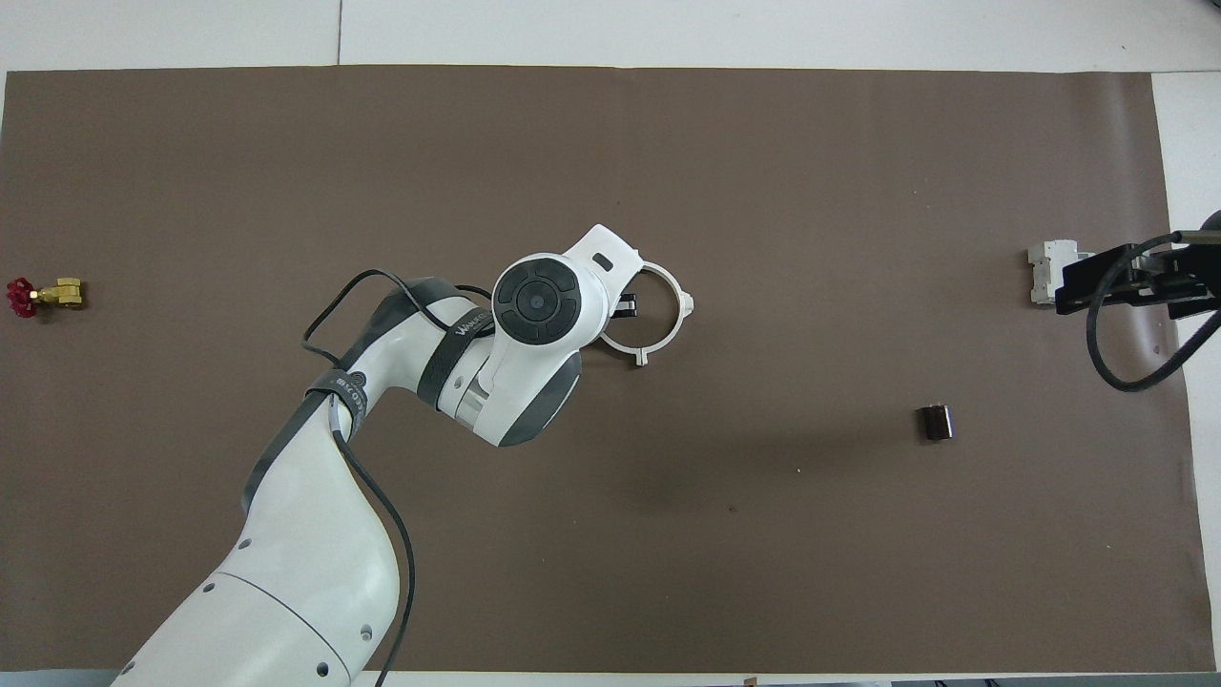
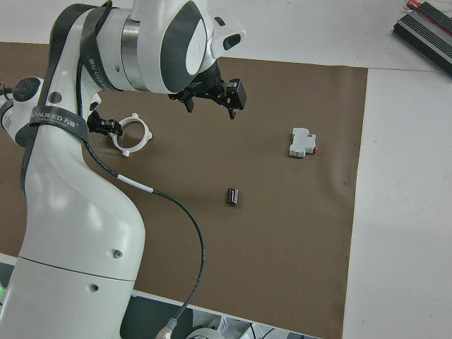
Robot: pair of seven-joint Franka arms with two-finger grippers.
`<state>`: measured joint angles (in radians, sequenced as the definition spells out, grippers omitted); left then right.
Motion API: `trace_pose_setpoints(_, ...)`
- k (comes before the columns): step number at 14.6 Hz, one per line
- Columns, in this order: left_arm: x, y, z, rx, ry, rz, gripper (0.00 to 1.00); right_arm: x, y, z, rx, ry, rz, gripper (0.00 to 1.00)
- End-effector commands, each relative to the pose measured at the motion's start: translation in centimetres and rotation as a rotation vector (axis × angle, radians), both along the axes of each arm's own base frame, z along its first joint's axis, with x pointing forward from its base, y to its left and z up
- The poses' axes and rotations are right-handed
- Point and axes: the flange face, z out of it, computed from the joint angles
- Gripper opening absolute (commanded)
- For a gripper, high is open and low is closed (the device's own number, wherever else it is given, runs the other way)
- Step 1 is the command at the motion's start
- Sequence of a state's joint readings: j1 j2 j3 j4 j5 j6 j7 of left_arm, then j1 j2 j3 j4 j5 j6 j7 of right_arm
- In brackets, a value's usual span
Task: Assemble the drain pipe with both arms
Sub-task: 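Open the left gripper and draw it back from the joined ring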
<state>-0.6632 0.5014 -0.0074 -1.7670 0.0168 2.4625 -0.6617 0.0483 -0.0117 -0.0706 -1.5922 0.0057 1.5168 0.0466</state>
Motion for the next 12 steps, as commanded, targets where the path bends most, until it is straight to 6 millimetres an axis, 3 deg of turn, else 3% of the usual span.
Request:
trace_pose_setpoints(1,0.0,0.3,0.1,-0.018,-0.008,0.017,0.95,-0.1,0.0,0.3,0.004,-0.018,0.029,1.0)
trace_pose_setpoints(3,0.4,0.8,0.2,-0.011,-0.006,0.025,1.0,-0.1,0.1,0.4,0.004,-0.019,0.03,1.0)
trace_pose_setpoints(5,1.5,2.8,1.1,-0.011,-0.008,0.054,1.0,-0.1,0.1,0.4,0.004,-0.021,0.032,1.0)
trace_pose_setpoints(7,2.1,5.2,3.4,-0.012,-0.011,0.079,1.0,-0.1,0.1,0.4,0.004,-0.019,0.03,1.0)
trace_pose_setpoints(10,2.7,12.7,9.2,0.019,0.002,0.085,1.0,-0.1,0.1,0.4,0.004,-0.021,0.03,1.0)
trace_pose_setpoints(12,3.2,18.4,11.9,0.066,0.05,0.047,1.0,-0.1,0.1,0.4,0.004,-0.019,0.029,1.0)
